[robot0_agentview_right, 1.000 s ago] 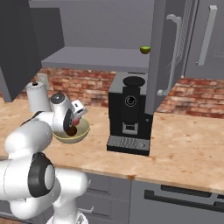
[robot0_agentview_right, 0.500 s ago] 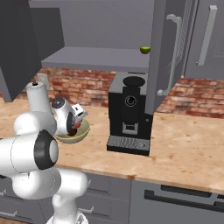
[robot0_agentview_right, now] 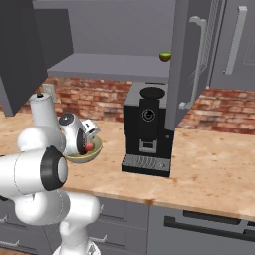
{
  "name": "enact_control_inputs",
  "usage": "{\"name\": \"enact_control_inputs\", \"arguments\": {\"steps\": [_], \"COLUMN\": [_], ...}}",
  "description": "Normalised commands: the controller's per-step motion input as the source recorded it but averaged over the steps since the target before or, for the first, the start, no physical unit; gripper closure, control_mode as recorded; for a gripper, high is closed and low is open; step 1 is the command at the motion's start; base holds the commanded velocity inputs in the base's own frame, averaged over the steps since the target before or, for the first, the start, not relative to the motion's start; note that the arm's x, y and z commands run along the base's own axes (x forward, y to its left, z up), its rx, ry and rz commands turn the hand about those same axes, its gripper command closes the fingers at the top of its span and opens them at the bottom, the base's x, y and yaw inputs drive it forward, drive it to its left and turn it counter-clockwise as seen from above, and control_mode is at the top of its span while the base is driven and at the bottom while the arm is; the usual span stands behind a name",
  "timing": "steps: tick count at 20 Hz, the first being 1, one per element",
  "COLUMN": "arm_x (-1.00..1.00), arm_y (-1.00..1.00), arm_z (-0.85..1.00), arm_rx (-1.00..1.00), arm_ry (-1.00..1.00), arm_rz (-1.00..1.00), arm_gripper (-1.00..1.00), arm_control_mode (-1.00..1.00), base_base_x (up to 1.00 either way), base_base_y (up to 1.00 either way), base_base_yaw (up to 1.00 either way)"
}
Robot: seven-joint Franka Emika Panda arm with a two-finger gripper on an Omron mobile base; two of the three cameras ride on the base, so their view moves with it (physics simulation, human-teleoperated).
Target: Open the cabinet. Pick the peach and orange from the cabinet and place them into the bowl. Then close the cabinet.
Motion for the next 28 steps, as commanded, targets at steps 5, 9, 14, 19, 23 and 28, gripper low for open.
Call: {"name": "enact_control_inputs", "arguments": {"steps": [5, 9, 14, 19, 23, 28], "arm_x": [0.0, -0.01, -0.29, -0.53, -0.56, -0.72], "arm_y": [0.0, 0.0, -0.04, -0.08, 0.0, -0.03], "arm_z": [0.17, 0.57, 0.74, 0.77, 0.88, 0.97], "arm_rx": [0.0, 0.0, 0.0, 0.0, 0.0, 0.0], "arm_ry": [0.0, 0.0, 0.0, -0.06, -0.14, -0.26], "arm_rz": [0.0, 0.0, -0.02, -0.02, -0.02, 0.0], "arm_gripper": [-1.0, -1.0, -1.0, -1.0, -1.0, -1.0], "arm_control_mode": [-1.0, -1.0, -1.0, -1.0, -1.0, -1.0], "base_base_x": [0.0, 0.0, 0.0, 0.0, 0.0, 0.0], "base_base_y": [0.0, 0.0, 0.0, 0.0, 0.0, 0.0], "base_base_yaw": [0.0, 0.0, 0.0, 0.0, 0.0, 0.0]}}
